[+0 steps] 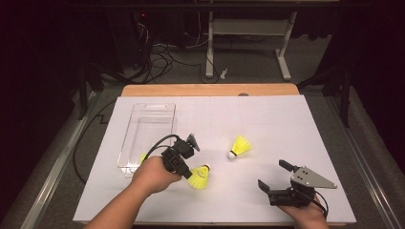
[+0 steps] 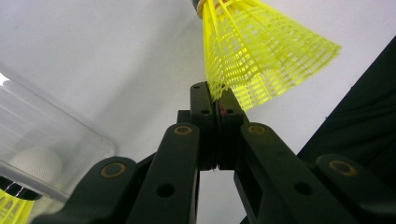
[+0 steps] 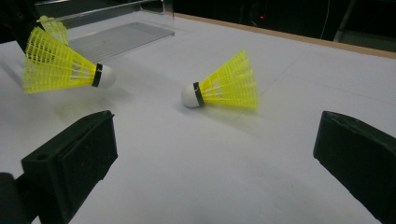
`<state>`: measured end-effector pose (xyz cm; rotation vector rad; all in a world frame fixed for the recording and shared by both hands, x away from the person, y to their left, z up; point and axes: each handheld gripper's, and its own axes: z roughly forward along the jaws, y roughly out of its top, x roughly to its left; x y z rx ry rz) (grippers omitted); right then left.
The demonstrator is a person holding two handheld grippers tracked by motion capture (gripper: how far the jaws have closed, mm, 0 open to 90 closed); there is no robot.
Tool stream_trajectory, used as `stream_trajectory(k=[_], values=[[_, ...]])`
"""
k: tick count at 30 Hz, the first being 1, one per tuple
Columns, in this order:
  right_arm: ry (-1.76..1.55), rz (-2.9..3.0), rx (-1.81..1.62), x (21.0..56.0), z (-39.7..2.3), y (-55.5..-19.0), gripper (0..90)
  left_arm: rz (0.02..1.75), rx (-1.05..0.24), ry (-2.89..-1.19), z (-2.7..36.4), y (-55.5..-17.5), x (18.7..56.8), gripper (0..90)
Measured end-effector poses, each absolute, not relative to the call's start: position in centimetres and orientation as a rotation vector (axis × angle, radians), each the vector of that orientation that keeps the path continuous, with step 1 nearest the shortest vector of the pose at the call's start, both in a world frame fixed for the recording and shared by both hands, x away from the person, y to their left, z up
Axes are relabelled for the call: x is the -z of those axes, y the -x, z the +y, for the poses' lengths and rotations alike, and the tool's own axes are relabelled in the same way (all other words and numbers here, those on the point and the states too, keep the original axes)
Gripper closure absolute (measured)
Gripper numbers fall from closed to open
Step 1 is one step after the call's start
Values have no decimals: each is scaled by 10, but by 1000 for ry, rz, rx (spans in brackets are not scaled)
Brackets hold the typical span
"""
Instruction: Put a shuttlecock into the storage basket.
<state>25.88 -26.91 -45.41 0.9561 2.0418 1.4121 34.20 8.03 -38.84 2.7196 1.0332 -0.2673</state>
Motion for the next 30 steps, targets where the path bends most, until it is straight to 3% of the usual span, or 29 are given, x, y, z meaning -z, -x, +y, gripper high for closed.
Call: stream_trajectory(k=[30], values=[[-944, 2061, -1406, 458, -267, -259, 0, 1070, 278, -2681, 105, -357, 340, 893]])
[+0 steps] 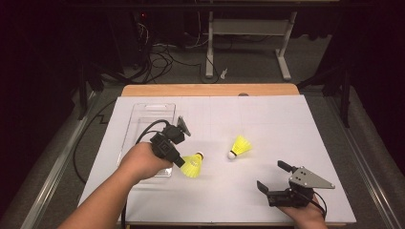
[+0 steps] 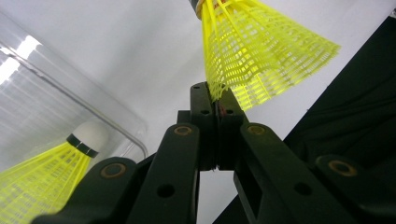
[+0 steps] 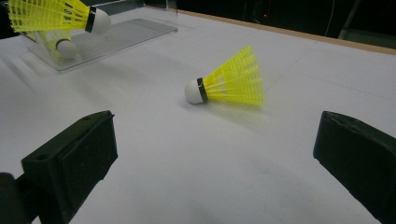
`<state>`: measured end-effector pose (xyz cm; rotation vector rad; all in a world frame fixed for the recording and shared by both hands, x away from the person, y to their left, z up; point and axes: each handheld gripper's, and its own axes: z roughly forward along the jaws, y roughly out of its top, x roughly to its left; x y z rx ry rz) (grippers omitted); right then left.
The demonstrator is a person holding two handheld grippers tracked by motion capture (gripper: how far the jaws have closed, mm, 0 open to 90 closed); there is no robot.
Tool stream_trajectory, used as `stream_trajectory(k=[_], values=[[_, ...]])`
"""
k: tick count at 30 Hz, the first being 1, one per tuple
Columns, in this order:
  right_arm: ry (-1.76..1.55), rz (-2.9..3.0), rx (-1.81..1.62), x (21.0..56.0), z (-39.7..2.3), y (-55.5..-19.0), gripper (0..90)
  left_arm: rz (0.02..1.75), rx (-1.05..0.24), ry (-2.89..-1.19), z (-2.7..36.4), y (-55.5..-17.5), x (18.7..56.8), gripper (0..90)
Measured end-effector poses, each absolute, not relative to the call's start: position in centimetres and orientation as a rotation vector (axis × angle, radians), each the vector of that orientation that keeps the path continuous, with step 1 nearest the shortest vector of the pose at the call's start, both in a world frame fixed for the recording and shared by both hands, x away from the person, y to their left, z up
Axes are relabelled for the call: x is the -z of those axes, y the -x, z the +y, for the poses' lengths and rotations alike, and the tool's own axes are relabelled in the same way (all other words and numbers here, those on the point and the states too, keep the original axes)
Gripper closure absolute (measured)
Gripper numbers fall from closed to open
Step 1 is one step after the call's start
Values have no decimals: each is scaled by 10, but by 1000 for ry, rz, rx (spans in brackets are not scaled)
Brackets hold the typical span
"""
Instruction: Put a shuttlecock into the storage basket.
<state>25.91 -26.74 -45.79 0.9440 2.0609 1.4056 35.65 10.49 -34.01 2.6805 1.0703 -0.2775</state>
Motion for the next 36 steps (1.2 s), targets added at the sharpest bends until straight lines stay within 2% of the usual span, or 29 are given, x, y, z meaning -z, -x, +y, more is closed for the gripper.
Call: stream_trajectory(k=[19, 36], values=[[-942, 2070, -1409, 459, -267, -259, 1, 1193, 223, -2623, 146, -370, 311, 892], [-945, 2075, -1406, 459, -267, -260, 1, 1360, 185, -2561, 193, -381, 308, 892]])
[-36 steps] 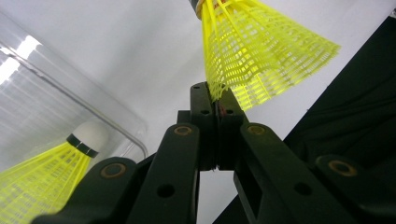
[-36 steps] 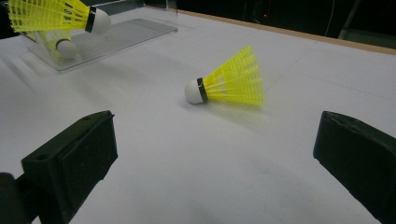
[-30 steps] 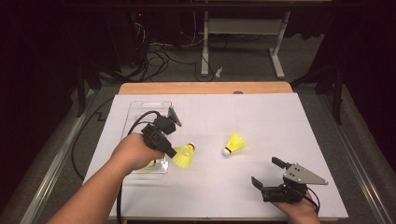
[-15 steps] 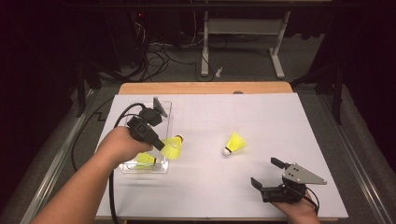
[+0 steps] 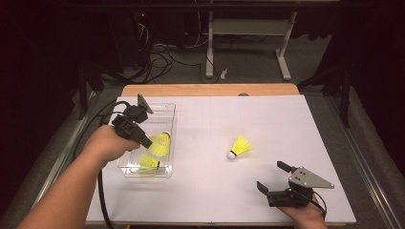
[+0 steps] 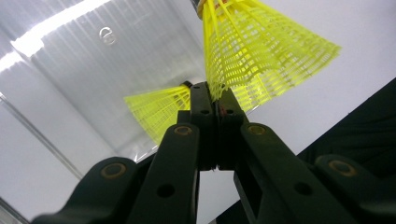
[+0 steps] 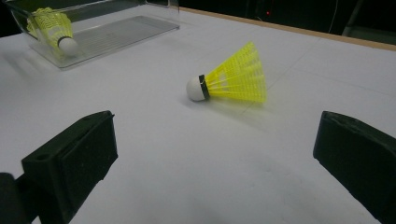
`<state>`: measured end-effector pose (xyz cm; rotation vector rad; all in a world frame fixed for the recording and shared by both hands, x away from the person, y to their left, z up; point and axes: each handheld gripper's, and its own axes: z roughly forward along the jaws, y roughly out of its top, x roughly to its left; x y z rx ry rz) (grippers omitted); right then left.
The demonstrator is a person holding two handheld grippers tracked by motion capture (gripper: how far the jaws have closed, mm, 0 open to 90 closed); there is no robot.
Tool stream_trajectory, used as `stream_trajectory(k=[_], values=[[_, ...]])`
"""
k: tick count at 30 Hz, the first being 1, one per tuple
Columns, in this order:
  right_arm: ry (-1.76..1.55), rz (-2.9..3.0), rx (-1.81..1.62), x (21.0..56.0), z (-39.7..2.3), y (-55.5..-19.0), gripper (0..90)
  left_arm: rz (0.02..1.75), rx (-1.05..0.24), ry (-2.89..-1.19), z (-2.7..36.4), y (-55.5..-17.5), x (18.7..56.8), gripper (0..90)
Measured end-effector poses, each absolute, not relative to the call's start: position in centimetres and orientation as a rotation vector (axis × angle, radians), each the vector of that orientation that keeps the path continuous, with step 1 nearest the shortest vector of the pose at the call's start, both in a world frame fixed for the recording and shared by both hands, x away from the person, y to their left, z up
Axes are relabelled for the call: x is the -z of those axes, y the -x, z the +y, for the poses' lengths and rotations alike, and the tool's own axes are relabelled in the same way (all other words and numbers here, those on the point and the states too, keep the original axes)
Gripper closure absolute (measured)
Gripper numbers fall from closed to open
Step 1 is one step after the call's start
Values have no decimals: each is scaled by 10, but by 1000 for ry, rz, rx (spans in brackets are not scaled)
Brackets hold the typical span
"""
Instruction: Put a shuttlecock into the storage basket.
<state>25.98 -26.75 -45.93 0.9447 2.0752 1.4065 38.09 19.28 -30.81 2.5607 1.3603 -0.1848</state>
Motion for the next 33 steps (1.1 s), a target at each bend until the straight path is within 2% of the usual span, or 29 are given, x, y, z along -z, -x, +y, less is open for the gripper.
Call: stream_trajectory(k=[14, 15, 33], values=[[-941, 2079, -1407, 459, -268, -260, 1, 1468, 178, -2514, 227, -382, 314, 892], [-941, 2081, -1405, 459, -267, -260, 1, 1517, 203, -2494, 228, -381, 313, 893], [-929, 2077, -1402, 459, -266, -259, 0, 1560, 178, -2445, 255, -386, 317, 892]])
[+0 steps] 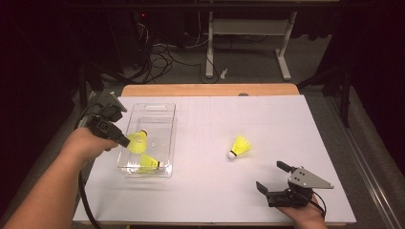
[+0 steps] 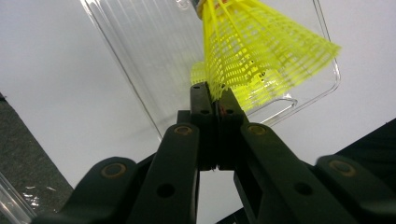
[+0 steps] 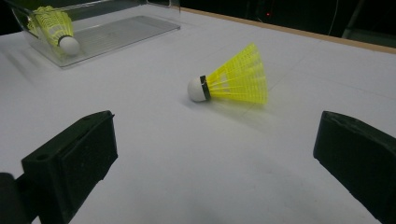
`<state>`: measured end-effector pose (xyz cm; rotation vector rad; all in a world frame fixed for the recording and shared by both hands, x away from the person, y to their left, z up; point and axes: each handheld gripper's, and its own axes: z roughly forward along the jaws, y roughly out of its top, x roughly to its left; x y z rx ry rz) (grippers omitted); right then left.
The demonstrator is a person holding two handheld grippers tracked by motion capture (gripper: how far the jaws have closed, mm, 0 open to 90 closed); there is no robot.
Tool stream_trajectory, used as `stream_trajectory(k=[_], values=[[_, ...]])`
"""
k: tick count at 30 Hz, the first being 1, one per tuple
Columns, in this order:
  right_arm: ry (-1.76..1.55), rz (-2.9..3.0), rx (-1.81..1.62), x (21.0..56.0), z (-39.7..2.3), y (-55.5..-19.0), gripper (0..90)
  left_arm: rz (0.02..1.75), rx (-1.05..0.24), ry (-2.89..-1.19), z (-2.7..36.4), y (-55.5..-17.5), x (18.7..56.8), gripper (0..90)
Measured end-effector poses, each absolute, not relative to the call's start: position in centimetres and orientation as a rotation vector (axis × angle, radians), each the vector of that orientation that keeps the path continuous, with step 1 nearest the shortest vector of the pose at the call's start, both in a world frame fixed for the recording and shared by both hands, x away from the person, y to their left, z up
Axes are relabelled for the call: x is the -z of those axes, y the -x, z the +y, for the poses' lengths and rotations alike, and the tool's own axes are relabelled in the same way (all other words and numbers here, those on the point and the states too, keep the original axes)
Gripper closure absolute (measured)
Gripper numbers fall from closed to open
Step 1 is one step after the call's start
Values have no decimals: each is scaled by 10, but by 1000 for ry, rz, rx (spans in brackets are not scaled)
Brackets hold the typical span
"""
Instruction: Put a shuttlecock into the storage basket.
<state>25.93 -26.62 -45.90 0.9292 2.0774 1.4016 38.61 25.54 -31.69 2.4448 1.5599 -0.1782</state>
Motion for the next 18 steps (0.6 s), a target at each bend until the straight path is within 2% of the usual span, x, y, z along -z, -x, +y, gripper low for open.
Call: stream_trajectory(k=[18], values=[[-938, 2070, -1410, 458, -268, -259, 0, 1612, 136, -2431, 249, -410, 317, 893]])
